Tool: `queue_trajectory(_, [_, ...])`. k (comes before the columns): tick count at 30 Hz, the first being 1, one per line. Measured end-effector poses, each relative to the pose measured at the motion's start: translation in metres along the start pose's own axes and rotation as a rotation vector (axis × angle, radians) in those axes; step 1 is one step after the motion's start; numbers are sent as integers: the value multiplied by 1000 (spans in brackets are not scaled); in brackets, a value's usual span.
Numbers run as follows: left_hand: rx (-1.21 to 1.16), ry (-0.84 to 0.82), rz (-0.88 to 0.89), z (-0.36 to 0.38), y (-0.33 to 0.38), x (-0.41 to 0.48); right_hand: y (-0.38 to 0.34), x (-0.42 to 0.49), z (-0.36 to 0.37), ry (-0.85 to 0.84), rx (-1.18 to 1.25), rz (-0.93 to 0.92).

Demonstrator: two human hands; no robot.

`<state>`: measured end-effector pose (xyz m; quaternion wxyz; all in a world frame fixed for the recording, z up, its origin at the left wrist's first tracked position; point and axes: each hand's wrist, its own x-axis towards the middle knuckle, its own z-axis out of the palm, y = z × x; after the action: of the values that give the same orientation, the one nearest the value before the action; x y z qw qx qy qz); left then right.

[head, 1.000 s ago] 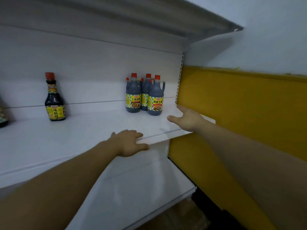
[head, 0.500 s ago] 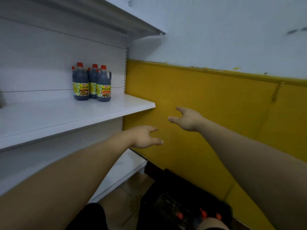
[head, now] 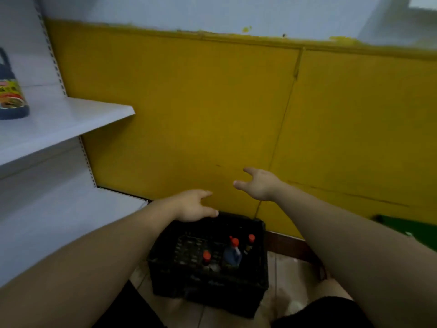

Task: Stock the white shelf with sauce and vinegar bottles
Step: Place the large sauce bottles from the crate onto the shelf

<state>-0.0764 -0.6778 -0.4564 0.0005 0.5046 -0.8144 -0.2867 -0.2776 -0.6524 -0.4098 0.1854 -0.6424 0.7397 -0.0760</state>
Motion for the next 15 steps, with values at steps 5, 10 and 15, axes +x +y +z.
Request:
queue_trajectory(5, [-94,-193,-60,49,-18,52,66,24,47,-106,14,107])
queue_trajectory(10, [-162,-305,-170,98,-44,98,107,53,103,-265,98,196])
queue_trajectory(15, [-227,-373,-256,151,-77,153,138,97,168,-411,157,237])
